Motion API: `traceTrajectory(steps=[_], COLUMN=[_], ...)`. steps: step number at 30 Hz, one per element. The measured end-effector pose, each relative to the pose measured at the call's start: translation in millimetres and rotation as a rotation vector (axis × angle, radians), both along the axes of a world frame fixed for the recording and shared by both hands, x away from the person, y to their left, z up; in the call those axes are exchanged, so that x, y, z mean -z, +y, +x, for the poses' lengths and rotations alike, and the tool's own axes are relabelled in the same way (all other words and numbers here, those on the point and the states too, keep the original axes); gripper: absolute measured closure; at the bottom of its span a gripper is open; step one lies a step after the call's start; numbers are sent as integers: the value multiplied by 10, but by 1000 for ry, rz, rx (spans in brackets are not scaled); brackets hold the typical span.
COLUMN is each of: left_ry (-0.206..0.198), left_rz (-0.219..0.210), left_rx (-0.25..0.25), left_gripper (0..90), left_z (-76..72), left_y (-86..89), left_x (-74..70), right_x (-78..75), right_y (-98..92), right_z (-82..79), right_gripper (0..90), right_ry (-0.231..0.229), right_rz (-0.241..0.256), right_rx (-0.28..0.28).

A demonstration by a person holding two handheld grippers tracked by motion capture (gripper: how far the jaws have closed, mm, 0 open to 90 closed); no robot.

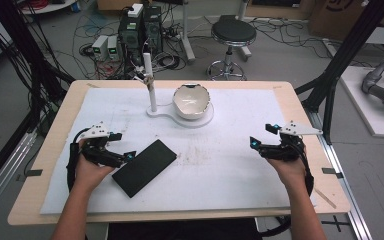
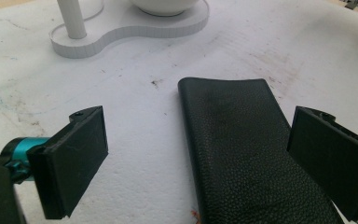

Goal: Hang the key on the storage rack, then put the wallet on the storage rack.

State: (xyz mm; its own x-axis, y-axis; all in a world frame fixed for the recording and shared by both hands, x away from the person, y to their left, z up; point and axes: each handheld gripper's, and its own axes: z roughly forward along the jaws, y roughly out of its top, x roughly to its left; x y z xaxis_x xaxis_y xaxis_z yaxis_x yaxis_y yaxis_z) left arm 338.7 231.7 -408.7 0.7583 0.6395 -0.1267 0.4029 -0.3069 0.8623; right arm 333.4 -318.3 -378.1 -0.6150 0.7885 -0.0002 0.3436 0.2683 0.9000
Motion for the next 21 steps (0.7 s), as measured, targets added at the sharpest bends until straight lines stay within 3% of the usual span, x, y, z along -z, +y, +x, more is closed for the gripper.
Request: traceTrajectory(steps=[15,21], left_ry=[44,87], left_rz=[-14,12], left_rx=[13,39], left_gripper=[50,50], left_z=[47,41], left_y=[17,-19], left_x=[25,83], right_x=[37,33], right_y=[-63,-75], right_z=[4,0], right_gripper=[200,200], right_ry=[12,15], right_rz=[4,11], right_rx=[16,13])
